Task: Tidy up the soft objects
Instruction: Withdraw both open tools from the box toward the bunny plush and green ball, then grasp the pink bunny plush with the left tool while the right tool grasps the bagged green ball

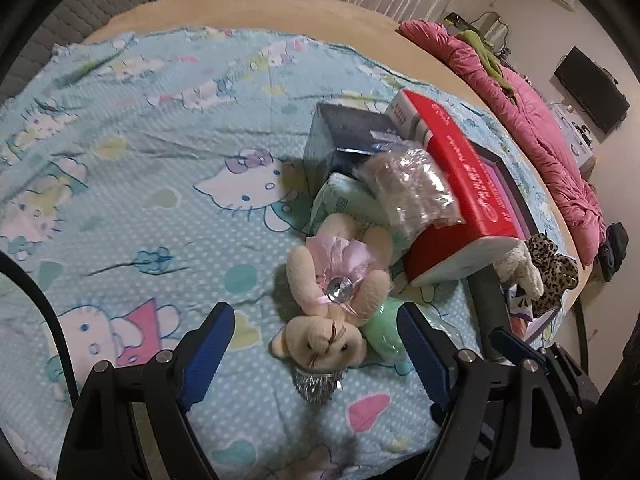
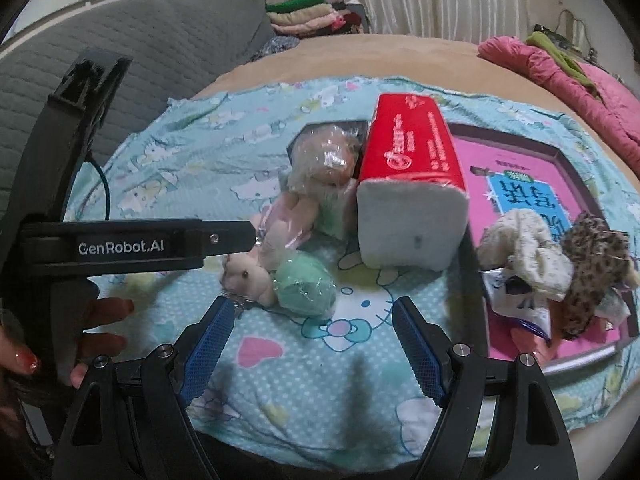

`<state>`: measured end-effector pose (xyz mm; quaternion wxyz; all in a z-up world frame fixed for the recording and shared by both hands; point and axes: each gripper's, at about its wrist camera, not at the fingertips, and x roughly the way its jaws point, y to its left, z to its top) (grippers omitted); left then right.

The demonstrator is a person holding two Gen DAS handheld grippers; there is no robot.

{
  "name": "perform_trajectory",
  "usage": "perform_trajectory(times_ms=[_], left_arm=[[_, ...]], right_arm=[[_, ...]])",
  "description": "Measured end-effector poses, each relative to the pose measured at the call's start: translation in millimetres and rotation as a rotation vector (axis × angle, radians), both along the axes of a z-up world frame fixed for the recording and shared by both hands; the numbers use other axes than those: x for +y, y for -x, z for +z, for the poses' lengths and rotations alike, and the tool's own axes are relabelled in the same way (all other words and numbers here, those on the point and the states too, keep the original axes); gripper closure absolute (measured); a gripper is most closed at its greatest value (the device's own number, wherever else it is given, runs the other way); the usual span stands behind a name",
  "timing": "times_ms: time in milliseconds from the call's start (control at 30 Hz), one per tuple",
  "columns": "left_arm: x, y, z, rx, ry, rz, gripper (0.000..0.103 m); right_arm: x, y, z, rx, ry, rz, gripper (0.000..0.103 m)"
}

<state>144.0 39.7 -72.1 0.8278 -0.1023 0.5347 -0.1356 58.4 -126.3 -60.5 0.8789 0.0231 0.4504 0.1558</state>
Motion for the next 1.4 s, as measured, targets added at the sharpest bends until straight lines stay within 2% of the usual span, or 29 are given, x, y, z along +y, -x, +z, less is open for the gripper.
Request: perform_trajectory(times_ms=[200,567,800,933,1167,1367,1400], left_arm=[[-1,-11,-17,0.031,0.058,-0.015,0.02],[1,-29,-35,0.063,0.119,-0.029,0.02],[2,-33,-41,0.07,0.127,-0.035,0.02],[1,-33,-42,0.069,0.13,-0.036,0.02],[-12,-30,-43,0.063,0.07,-0.064,0.02],[-31,-26,-44,0.031,-0.044,-0.098,0.021],[-34,-25,-44,0.022,-0.067,-0.102,0.024]], right_arm=[[4,-17,-21,0.023,0.016,0.001,0.021],[11,-36,-35,0.011,0.01,0.03,0.023],[19,-38,-40,0.003,0.004,0.079,0.056],[15,-38,-37,0.005,0.001,0.07,0.06],[-18,-25,-19,0.009,-0.004,-0.028,0.06],[-35,-16,-7,-0.004,-0.026,-0.065,0.06],[-36,-14,-7,-0.007,-0.027,-0.069,0.06]])
